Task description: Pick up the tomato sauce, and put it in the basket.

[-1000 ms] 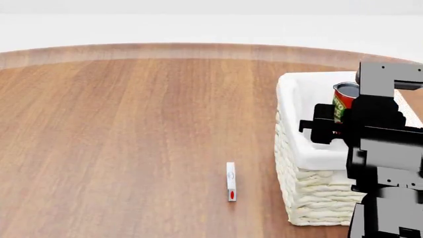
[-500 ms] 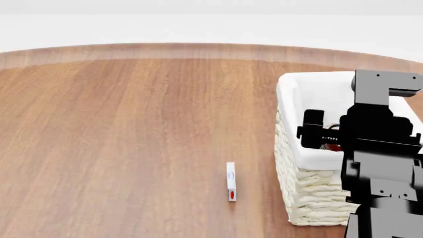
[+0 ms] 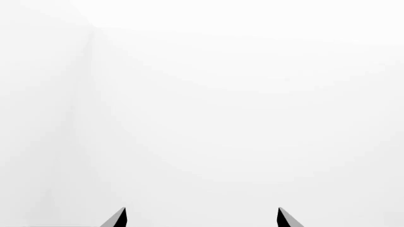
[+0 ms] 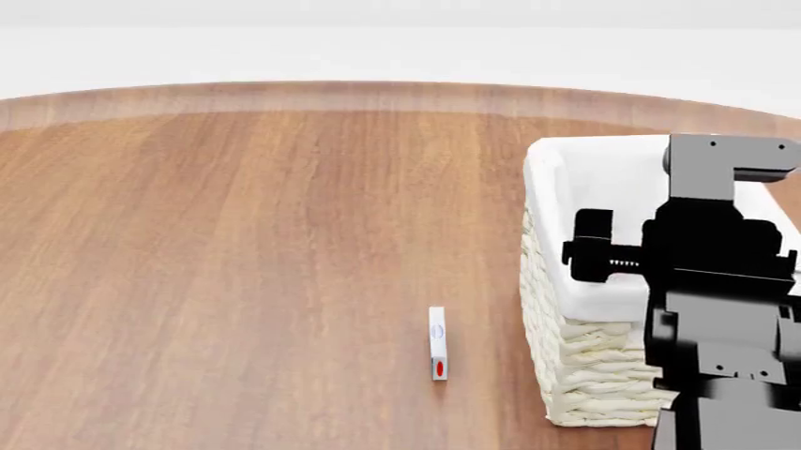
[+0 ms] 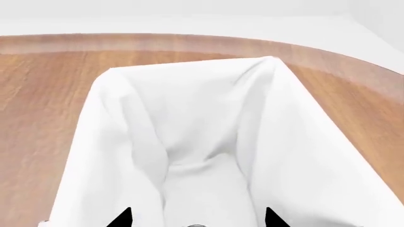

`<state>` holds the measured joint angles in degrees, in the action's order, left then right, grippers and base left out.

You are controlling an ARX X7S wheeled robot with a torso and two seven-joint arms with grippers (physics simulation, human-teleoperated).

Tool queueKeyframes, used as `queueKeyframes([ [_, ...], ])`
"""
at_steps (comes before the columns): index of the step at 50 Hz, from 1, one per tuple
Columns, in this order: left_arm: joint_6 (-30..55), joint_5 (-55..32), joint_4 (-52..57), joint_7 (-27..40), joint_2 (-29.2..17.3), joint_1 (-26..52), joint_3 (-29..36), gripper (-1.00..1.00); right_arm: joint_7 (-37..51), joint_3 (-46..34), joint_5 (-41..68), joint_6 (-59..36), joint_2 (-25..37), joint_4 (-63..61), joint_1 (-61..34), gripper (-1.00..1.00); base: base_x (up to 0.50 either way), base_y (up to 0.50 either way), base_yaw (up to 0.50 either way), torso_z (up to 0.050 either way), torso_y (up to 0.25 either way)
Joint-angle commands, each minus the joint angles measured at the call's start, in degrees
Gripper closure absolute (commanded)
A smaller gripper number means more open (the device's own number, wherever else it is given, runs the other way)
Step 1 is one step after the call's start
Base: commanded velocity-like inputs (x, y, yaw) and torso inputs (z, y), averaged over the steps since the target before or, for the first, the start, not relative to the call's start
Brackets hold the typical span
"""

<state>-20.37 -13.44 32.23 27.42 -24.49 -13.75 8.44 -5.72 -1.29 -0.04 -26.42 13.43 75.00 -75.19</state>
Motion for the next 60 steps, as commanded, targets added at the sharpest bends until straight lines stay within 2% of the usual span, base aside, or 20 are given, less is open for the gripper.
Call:
queueKeyframes([
  [1,-0.80,-0.02,-1.05,-0.27,0.06,-0.05,0.31,-1.00,3.28,-5.62,-4.05,11.71,-0.78,-0.01,1.86,-1.00,0.00,0.00,0.00,0.000,0.000],
  [3,-0.73,-0.02,-0.99,-0.44,0.13,0.14,0.72,-1.00,2.01,-4.20,-1.02,14.29,-0.83,-0.01,2.24,-1.00,0.00,0.00,0.00,0.000,0.000],
  [7,-0.04,-0.18,-0.33,-0.75,0.07,0.64,1.54,-1.00,5.31,-8.23,-3.10,22.70,-2.28,-0.02,3.96,-1.00,0.00,0.00,0.00,0.000,0.000],
  [14,-0.56,0.07,-0.51,-0.73,-0.40,-0.27,1.15,-1.00,7.54,-9.09,-2.38,36.28,-4.19,-1.27,9.24,-1.00,0.00,0.00,0.00,0.000,0.000],
  [16,-0.42,0.21,-0.49,-0.73,-0.39,-0.18,1.31,-1.00,9.03,-9.71,-3.43,34.23,-3.90,-7.24,12.05,-1.00,0.00,0.00,0.00,0.000,0.000],
  [17,-0.48,0.41,-0.52,-0.84,-0.25,-0.08,1.62,-1.00,8.77,-8.96,-2.63,29.11,-3.47,-15.83,17.47,-1.00,0.00,0.00,0.00,0.000,0.000],
  [19,-0.40,0.59,-0.37,-0.90,-0.17,0.00,1.93,-1.00,9.91,-9.51,-3.97,24.09,-2.75,-30.33,22.13,-1.00,0.00,0.00,0.00,0.000,0.000],
  [25,-0.29,0.85,-0.59,-1.24,-0.02,0.32,2.79,-1.00,10.78,-9.01,-4.33,16.67,-1.67,-53.43,31.91,-1.00,0.00,0.00,0.00,0.000,0.000],
  [32,0.19,1.22,-0.11,-1.24,0.02,0.41,3.39,-1.00,13.82,-9.43,-6.21,18.30,-1.56,-58.44,35.79,-1.00,0.00,0.00,0.00,0.000,0.000],
  [45,0.51,1.77,-0.50,-1.20,0.14,0.76,4.00,-1.00,15.60,-10.75,-8.61,15.07,-1.14,-73.77,44.00,-1.00,0.00,0.00,0.00,0.000,0.000],
  [60,0.00,1.74,-0.91,-1.30,0.03,0.65,4.36,-1.00,17.57,-13.25,-12.21,13.97,-0.48,-81.88,49.76,-1.00,0.00,0.00,0.00,0.000,0.000],
])
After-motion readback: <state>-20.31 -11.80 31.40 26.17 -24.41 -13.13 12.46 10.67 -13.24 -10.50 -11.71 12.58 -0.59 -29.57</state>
